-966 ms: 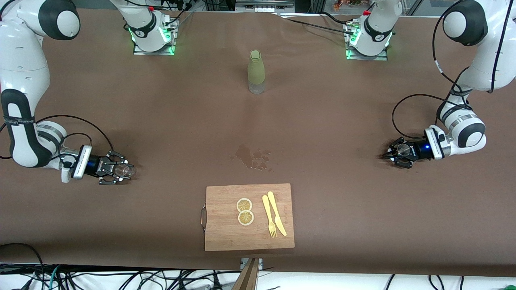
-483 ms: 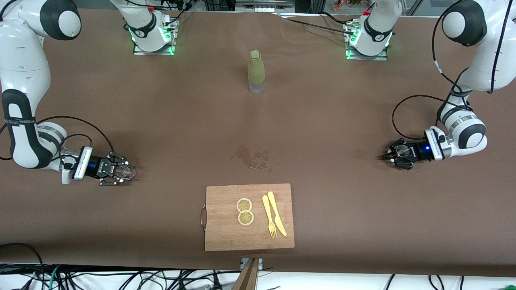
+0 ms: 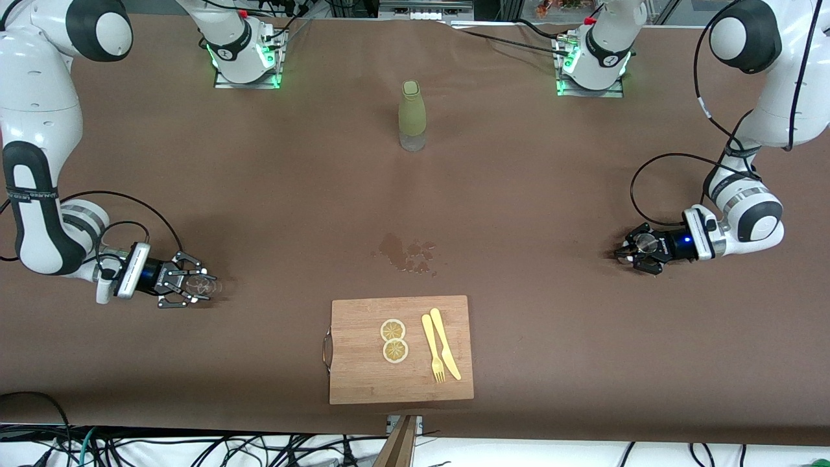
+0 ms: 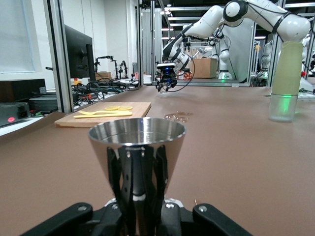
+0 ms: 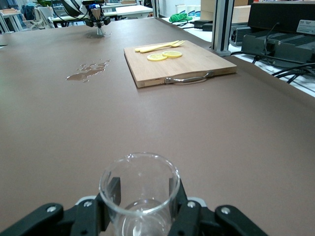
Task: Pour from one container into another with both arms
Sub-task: 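Lift the glass with the right gripper while the left gripper raises the jigger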
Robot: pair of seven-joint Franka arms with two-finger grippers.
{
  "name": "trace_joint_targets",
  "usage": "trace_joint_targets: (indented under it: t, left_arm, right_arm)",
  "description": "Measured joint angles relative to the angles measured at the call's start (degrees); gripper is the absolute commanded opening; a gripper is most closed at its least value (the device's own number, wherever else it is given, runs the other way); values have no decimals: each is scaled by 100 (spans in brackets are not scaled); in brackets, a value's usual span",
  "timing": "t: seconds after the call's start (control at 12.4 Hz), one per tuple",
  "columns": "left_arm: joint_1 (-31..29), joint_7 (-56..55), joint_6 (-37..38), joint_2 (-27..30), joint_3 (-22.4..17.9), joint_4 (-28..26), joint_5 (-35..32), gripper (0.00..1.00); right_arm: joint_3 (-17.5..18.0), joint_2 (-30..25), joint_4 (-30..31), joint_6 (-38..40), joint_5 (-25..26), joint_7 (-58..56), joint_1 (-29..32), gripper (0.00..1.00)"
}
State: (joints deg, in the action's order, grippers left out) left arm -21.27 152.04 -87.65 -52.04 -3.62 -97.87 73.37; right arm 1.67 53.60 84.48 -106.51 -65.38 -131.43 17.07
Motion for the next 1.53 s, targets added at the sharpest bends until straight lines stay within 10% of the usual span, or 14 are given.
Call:
trace_joint_targets:
  t: [1.53]
  left_arm:
    - [1876,-356,-378,175,14,-348,1681,0]
  right_arm:
    - [228,-1211,-191,-713,1723,3336,-1593,13]
